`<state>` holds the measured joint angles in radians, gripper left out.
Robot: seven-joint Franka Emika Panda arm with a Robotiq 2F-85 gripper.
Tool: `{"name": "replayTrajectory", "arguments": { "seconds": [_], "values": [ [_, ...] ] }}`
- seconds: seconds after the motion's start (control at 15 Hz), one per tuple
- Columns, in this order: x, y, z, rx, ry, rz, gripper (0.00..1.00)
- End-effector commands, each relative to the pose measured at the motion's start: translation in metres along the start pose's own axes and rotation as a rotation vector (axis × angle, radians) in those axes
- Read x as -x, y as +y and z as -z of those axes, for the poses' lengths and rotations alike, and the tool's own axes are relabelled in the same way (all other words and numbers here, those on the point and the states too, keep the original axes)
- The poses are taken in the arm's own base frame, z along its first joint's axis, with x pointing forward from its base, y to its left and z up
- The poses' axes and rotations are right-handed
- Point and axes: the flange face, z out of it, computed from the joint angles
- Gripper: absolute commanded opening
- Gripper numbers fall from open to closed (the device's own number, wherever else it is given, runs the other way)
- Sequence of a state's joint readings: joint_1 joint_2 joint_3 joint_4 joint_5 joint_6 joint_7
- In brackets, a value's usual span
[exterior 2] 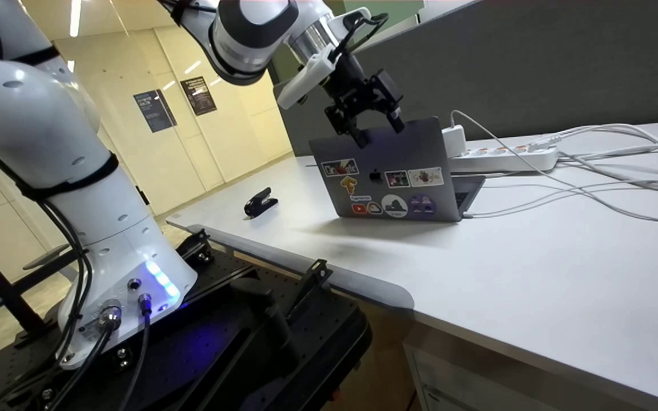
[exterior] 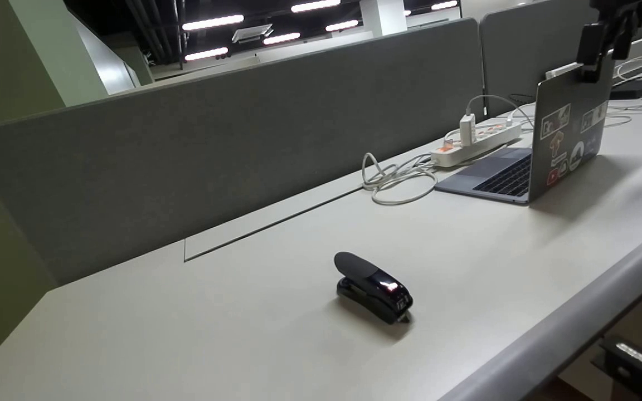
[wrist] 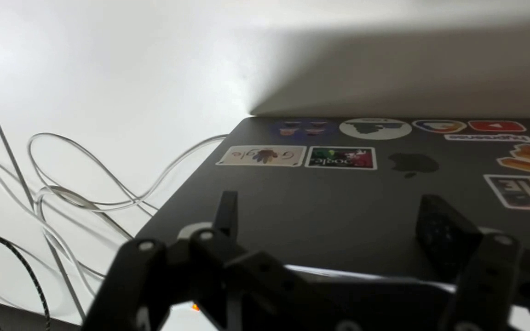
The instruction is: Fold the laptop
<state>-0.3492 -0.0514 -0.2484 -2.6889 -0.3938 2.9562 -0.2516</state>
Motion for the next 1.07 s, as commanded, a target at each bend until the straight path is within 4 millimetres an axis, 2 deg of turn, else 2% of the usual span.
{"name": "replayTrajectory", "arguments": {
  "seconds": [0.0, 0.53, 1.0],
  "values": [
    [-0.025, 0.015, -0.008, 0.02, 0.013, -0.021, 1.0],
    [-0.074, 0.019, -0.025, 0.012, 0.026, -0.021, 1.0],
    [-0.126, -0.004, -0.052, -0.051, 0.039, 0.048, 1.0]
  ]
}}
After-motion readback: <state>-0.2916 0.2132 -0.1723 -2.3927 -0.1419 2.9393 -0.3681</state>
